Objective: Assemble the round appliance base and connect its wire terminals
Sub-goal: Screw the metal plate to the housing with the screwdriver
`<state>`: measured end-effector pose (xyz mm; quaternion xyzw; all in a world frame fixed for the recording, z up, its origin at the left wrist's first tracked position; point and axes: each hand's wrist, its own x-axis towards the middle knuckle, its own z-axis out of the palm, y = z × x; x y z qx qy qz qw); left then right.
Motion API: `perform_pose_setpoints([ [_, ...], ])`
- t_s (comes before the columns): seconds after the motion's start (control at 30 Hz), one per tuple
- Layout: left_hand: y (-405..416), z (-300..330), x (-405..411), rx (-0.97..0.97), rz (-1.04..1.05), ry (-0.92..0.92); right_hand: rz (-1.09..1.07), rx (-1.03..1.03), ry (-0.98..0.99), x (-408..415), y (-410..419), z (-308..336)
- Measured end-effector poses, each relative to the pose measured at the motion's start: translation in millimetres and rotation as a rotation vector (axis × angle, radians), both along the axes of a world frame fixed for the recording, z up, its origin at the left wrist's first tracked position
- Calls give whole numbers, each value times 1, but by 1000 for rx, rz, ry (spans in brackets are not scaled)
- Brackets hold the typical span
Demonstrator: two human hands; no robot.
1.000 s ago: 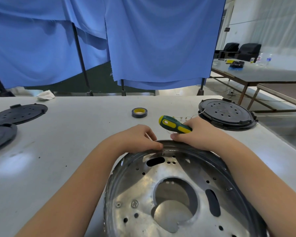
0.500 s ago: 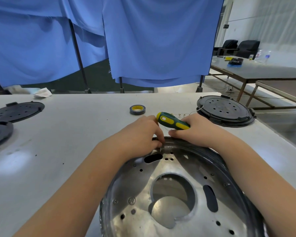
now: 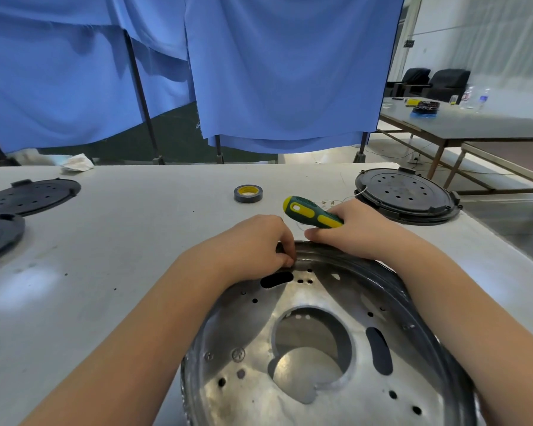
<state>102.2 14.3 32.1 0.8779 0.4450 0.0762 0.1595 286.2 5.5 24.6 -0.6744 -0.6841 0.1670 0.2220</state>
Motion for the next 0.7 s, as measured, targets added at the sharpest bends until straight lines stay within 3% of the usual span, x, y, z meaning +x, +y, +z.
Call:
perform_pose_setpoints([
  [0.23,-1,3,-2,-5,21,-19,-3,-3,-10,-2,-1,1],
  [0.7,-11,12,-1,-68,16,192,5,10,89,-5,-9,11],
])
